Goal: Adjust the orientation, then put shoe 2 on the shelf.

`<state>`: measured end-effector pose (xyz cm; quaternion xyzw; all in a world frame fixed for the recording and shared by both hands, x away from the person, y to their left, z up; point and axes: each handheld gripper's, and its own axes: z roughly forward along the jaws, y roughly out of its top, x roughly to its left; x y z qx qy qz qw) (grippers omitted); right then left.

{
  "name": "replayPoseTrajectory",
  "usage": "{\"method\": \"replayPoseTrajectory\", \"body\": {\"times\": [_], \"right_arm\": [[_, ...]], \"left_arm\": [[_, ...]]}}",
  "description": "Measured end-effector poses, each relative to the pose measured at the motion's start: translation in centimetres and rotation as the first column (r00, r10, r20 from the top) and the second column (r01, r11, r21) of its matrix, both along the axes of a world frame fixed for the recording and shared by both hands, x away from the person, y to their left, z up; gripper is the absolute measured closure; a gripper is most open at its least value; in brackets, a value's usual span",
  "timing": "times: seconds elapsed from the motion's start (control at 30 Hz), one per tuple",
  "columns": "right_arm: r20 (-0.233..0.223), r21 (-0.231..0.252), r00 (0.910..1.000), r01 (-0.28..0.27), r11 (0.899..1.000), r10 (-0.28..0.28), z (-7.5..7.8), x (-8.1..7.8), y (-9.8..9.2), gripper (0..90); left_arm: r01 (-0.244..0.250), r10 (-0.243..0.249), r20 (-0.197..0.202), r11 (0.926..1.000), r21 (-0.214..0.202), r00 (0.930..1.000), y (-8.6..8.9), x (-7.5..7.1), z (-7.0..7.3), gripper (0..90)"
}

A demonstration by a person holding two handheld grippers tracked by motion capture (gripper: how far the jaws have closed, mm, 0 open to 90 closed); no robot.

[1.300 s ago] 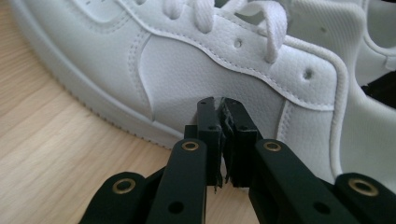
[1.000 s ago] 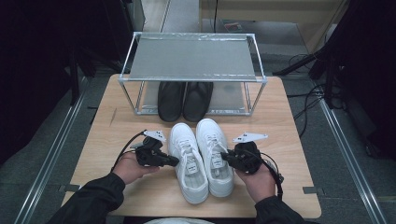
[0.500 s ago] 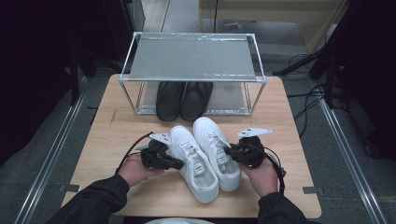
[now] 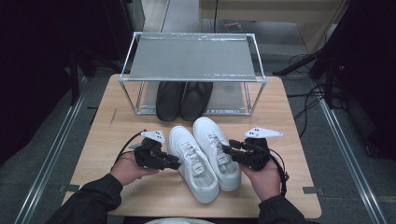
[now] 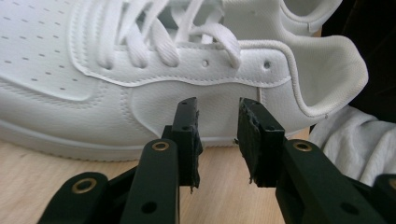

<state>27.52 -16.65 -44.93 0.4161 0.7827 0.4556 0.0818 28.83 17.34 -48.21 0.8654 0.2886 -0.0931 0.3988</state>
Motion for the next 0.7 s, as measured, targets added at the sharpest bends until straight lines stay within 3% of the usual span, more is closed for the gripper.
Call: {"method": "replayPoseTrajectory", "body": {"times": [0.37,0.7], "right_arm": [[-0.027,0.011,0.9948,-0.098,0.995,0.098,-0.3,-1.1,1.9,62.7],[-0.051,0.011,0.9932,-0.104,0.994,0.105,-0.9,-1.3,2.7,56.1]], "left_arm": [[-0.058,0.058,0.011,0.9983,0.007,0.9983,1.7,0.7,0.7,52.9],[-0.092,0.092,0.027,0.9957,-0.014,0.9954,2.5,1.0,1.0,48.0]]}}
